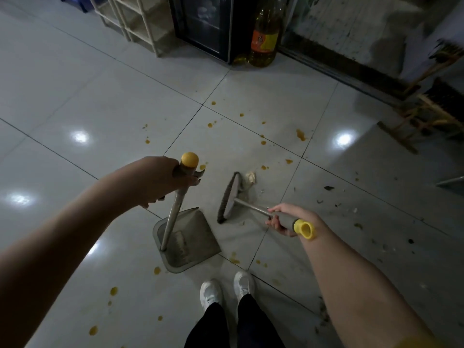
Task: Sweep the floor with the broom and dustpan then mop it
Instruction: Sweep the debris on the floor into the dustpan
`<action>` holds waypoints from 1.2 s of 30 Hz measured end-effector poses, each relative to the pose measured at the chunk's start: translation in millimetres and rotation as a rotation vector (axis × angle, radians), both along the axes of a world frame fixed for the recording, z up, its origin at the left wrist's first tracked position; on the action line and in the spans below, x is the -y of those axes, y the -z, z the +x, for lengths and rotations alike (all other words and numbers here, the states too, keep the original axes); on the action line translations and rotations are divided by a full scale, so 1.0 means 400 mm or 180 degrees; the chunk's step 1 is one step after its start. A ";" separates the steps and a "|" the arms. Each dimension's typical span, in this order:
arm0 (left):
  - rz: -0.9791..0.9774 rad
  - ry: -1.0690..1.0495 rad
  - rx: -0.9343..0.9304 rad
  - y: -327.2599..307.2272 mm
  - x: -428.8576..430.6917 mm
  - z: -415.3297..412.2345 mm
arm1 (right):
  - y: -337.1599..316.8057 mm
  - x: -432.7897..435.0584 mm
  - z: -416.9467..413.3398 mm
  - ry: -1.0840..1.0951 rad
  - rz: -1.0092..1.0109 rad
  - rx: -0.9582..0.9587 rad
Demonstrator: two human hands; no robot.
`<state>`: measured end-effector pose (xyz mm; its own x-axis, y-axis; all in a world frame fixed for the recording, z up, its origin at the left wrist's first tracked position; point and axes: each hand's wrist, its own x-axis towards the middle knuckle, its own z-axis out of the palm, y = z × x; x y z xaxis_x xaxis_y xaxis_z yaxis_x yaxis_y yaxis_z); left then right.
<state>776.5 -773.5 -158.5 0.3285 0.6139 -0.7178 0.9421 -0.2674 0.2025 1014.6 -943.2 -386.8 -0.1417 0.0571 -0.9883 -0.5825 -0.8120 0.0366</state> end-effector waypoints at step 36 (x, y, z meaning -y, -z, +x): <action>0.0253 0.1003 0.0403 -0.037 0.159 0.164 | -0.096 0.400 0.242 0.0409 -0.0152 0.0475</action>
